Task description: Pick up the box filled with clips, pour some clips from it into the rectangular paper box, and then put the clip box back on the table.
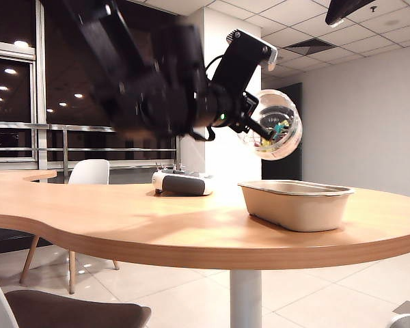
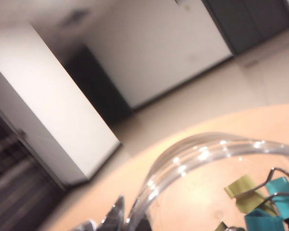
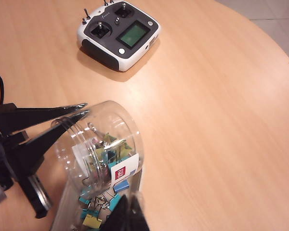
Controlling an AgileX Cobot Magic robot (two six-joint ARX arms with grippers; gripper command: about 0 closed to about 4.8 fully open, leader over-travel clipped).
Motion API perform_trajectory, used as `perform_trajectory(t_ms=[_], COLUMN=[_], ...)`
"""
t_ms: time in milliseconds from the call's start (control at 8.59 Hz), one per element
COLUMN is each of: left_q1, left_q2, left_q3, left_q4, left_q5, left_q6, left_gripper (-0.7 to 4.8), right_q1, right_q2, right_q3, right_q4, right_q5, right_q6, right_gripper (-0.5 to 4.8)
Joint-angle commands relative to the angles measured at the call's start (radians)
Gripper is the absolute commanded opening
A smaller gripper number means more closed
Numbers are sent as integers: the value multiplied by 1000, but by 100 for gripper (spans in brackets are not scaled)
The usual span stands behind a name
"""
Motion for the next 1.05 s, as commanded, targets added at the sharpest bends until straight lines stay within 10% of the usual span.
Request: perform_trajectory(t_ms=[116,582,1048], left_q1=[16,95,258], left_q2=[-93,-378,-368], left_q3=[11,38,101], left_q4=[-265,-1047,-1379], left_q5=[-12,-95,-47], left_q6=[-114,-539,-632], left_gripper=[-6,-6,-6], right_q1=[2,2,3], right_q2=[-5,-5,-5], right_q3=[4,5,5], right_q4=[25,16,18], right_q5=[2,-1,-2], right_q6=[-2,5,5], right_gripper=[-7,-7,-7])
